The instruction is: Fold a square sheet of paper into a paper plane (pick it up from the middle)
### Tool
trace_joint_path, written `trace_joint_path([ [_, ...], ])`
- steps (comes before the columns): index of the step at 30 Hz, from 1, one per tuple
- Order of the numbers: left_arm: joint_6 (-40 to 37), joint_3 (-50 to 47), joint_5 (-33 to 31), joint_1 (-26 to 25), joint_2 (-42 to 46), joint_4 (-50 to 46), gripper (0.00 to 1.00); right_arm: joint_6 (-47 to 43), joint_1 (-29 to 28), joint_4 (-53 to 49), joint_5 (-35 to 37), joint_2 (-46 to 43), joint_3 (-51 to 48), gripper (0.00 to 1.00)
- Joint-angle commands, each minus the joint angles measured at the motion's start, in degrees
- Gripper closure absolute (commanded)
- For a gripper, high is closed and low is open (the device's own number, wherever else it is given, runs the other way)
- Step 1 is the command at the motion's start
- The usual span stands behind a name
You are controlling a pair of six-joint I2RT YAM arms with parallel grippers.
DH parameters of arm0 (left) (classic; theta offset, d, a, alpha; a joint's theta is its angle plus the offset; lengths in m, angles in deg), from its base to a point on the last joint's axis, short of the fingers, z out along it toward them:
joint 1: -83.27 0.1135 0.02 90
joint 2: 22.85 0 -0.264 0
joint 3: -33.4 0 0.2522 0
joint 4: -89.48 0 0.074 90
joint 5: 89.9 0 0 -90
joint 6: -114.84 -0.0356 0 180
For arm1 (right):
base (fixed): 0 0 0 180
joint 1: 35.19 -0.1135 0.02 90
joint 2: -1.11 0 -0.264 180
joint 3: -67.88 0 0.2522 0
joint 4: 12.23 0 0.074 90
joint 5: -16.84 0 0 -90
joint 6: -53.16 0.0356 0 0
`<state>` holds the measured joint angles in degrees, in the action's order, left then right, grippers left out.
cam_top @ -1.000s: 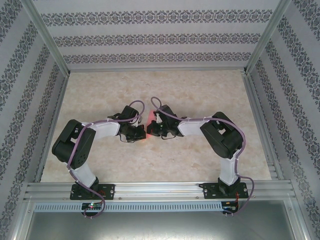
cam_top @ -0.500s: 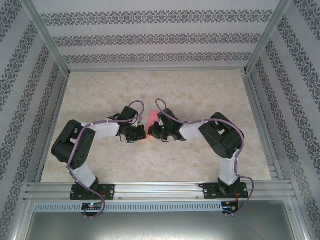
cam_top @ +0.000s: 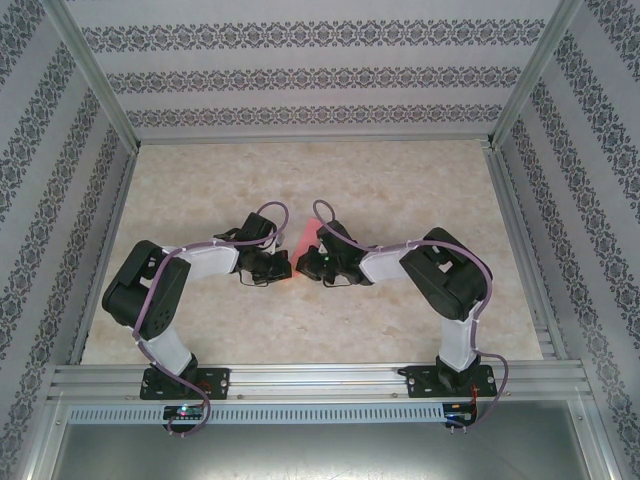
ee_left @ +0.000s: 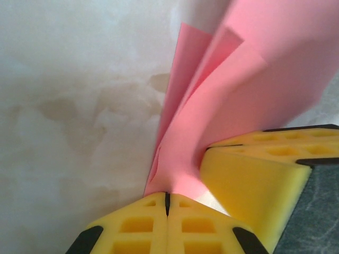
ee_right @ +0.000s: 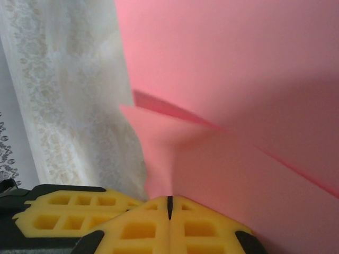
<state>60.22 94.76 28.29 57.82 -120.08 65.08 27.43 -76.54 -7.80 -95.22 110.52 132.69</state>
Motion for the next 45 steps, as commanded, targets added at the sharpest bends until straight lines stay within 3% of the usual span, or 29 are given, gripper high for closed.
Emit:
trace_joint_path([
  [1, -2.5, -0.7, -3.1, -0.4, -0.2, -6.9, 1.0, -4.7, 1.8, -4.9, 2.1, -2.4, -0.4, 1.0],
  [7, -5.8, 0.7, -3.7, -0.3, -0.1, -12.1, 1.0, -17.3, 5.2, -11.7, 2.0, -1.8, 2.3, 1.0],
  [11, -5.2, 0.5, -3.3, -0.3, -0.5, -11.5, 1.0, -20.3, 6.8, -11.8, 1.3, -5.8, 2.6, 1.0],
  [16, -3.8, 0.5, -2.6, -0.3, -0.7, -9.6, 1.0, -18.0, 2.4, -11.4, 3.4, -9.1, 2.3, 1.0],
  [21, -3.6, 0.4, -2.5, -0.3, -0.9, -9.3, 1.0, -12.4, -1.4, -6.9, 2.3, -4.6, 2.5, 1.0],
  [26, -3.6, 0.4, -2.6, -0.3, -0.9, -9.7, 1.0, -10.8, -1.7, -4.7, 0.5, -0.4, 3.9, 1.0],
  [36, -5.0, 0.0, -3.2, -0.3, -1.1, -11.9, 1.0, -12.0, 3.6, -5.4, 1.5, 0.8, 2.5, 1.0],
  [45, -5.1, -0.9, -2.6, 0.0, -1.0, -11.6, 1.0, -20.1, 11.9, -5.6, 4.0, 0.5, -1.6, 1.0],
])
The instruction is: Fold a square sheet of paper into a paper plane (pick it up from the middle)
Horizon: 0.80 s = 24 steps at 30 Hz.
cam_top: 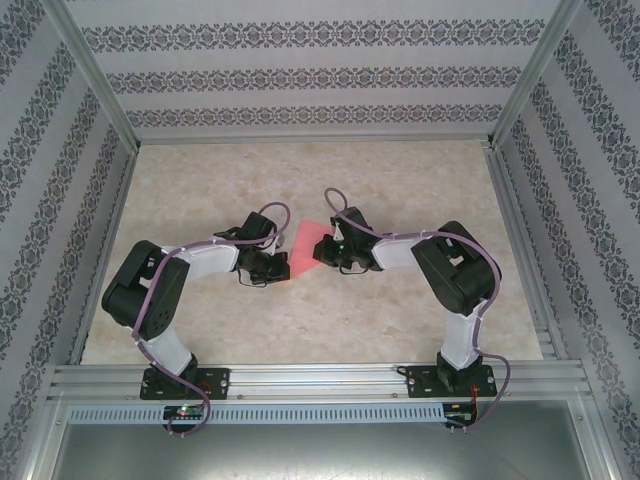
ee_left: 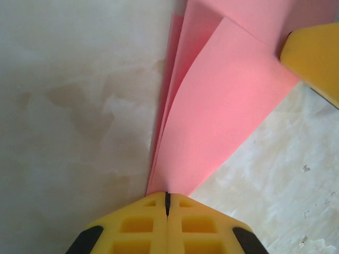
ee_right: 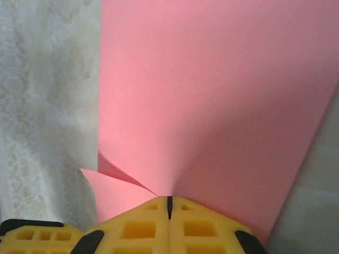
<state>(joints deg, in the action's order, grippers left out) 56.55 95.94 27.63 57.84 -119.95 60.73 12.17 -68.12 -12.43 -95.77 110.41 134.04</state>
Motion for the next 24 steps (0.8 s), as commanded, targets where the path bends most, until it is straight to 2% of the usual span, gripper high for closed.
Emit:
trace_joint_path([
  [1, -1.4, -2.2, -1.8, 0.0, -1.1, -7.1, 1.0, -6.2, 4.6, 0.5, 4.3, 0.3, -4.0, 1.0],
  [7, -1.6, -2.1, -0.2, 0.0, -0.7, -6.0, 1.0, -11.1, 8.0, 5.2, 1.0, -4.2, -6.0, 1.0],
  [13, -1.8, 1.2, 4.2, 0.0, 2.3, -3.1, 1.0, -8.1, 8.1, 2.0, -0.2, -11.2, -6.2, 0.95],
  [15, -1.2, 2.7, 4.7, 0.0, 4.0, -1.5, 0.94, -5.8, 8.1, 0.2, -0.5, -12.8, -6.5, 0.87],
  [17, 0.1, 3.5, 3.9, 0.0, 5.3, 1.0, 0.82, -3.1, 8.0, 0.8, -1.7, -14.4, -7.7, 0.75],
  [19, 1.5, 3.7, 2.5, 0.0, 5.7, 3.5, 0.76, -1.6, 8.0, 0.9, -2.6, -15.6, -8.5, 0.66],
  [24, 3.8, 4.5, 1.3, -0.2, 3.3, 7.4, 0.72, 1.7, 7.8, 3.0, -7.4, -15.6, -9.1, 0.51],
])
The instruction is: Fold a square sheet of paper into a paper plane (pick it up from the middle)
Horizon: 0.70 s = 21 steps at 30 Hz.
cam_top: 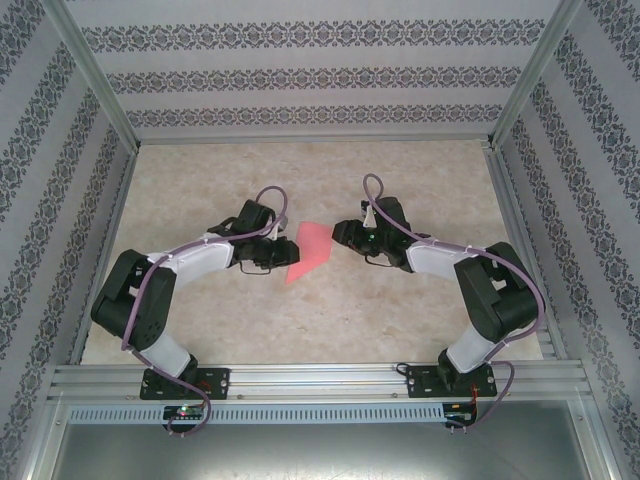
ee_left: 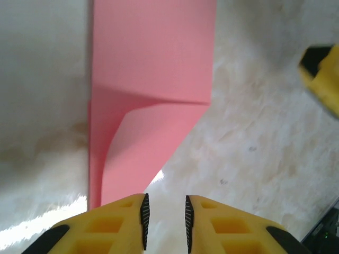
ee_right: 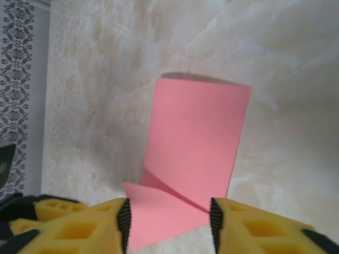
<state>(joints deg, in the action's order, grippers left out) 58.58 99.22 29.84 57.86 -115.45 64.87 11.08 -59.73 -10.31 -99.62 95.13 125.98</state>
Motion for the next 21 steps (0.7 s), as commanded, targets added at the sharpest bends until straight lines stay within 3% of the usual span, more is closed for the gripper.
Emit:
trace_joint_path([
  [1, 1.7, 2.0, -0.9, -0.3, -2.3, 3.2, 0.72, 3.5, -0.8, 1.4, -3.9, 0.1, -1.1, 0.49],
  [5, 1.6, 4.5, -3.0, -0.3, -6.0, 1.7, 0.79, 5.3, -2.5, 2.9, -4.1, 2.7, -0.5, 0.44],
  [8, 0.9, 5.3, -7.0, -0.4, -7.5, 0.2, 0.85, 6.5, -4.3, 3.0, -4.2, 5.2, 1.1, 0.44],
  [12, 0.8, 6.0, -7.4, -0.4, -10.0, -0.3, 0.91, 8.7, -6.2, 2.9, -3.7, 8.2, 2.9, 0.47],
  [21, 1.4, 6.4, -11.0, -0.3, -12.9, -4.4, 0.96, 12.9, -7.5, -0.2, 2.1, 8.7, 2.5, 0.51],
])
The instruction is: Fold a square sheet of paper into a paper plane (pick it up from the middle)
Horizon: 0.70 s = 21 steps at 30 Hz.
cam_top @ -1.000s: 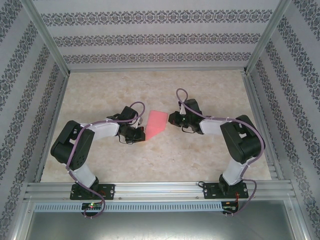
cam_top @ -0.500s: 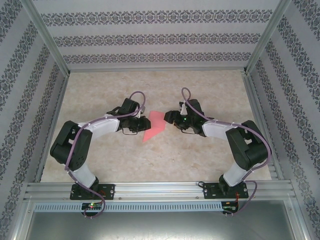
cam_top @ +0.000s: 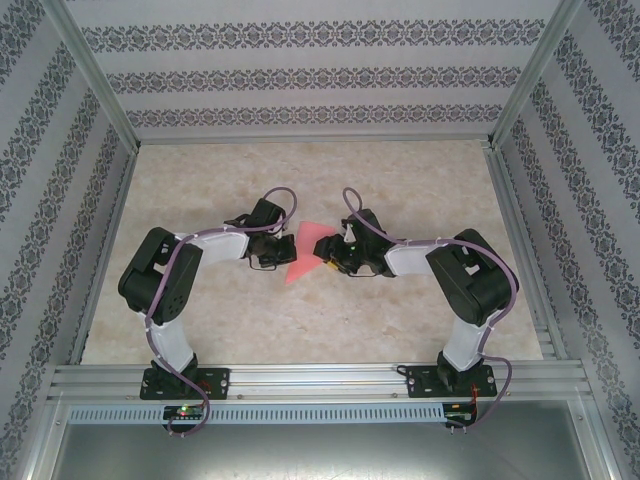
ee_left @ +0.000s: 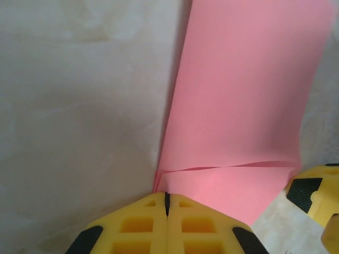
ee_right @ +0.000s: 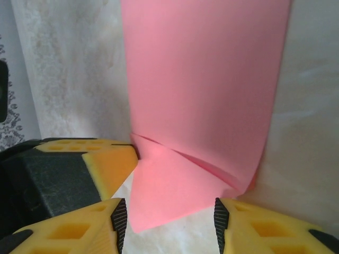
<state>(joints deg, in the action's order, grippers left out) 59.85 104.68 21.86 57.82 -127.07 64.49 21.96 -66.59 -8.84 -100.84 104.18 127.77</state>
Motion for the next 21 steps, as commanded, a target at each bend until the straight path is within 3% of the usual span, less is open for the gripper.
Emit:
trace_joint_path([
  [1, 0.3, 0.8, -3.3, -0.3, -1.6, -4.4, 0.97, 2.2, -0.5, -2.3, 3.9, -0.7, 0.6, 0.51],
  [13, 1.0, 0.0, -3.9, -0.2, -2.3, -5.4, 0.99, 4.9, -0.4, -5.9, 5.2, 0.1, 1.9, 0.52],
  [21, 1.4, -0.6, -2.8, -0.2, -2.1, -4.2, 0.98, 4.4, -0.7, -0.8, -0.3, 1.0, 3.2, 0.57],
])
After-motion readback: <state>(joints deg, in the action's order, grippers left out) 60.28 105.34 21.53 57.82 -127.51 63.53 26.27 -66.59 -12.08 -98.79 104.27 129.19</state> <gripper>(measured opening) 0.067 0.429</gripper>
